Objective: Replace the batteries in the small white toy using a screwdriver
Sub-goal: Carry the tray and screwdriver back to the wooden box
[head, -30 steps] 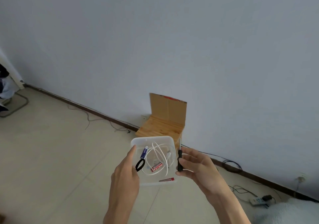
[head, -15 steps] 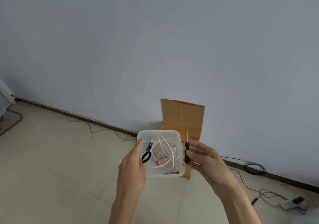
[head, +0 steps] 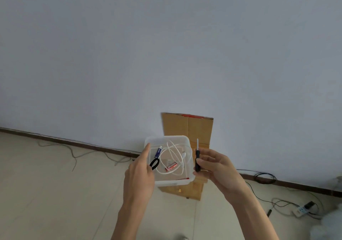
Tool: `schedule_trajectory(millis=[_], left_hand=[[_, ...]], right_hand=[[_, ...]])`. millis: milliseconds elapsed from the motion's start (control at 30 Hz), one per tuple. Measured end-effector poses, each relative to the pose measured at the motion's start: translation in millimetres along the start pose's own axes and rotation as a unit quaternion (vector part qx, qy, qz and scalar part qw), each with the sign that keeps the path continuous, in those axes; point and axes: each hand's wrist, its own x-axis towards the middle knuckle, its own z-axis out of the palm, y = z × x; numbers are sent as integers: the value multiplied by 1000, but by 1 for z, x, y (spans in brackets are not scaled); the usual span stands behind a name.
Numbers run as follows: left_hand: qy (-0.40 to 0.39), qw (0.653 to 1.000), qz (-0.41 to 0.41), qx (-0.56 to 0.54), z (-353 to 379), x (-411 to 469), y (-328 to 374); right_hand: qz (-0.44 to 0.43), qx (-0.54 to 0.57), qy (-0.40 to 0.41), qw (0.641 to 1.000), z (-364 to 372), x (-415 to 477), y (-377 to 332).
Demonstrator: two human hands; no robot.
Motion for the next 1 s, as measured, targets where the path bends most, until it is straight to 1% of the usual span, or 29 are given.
schedule_trajectory(millis=[200,333,533,667,800,900,1000], left_hand=[[-20,999,40,-3,43,103,-12],[-55,997,52,-1,74,166,-25],[-108,991,82,1,130,235,-47],[-152,985,87,4,179,274,-74],[-184,979,89,-8,234,307,-104],[-209,974,84,-17,283,325,-132],[-232,970,70,-25,338,337,-164]], right_hand=[[-7,0,47,999,-1,87,-1],[13,-10,85,996,2,142,4],[51,-60,130,988,-4,217,28],[89,-77,158,981,-15,267,59],[123,-119,216,961,-33,326,100],[143,-166,249,943,-48,371,142],[163,-205,265,928,-65,411,194]])
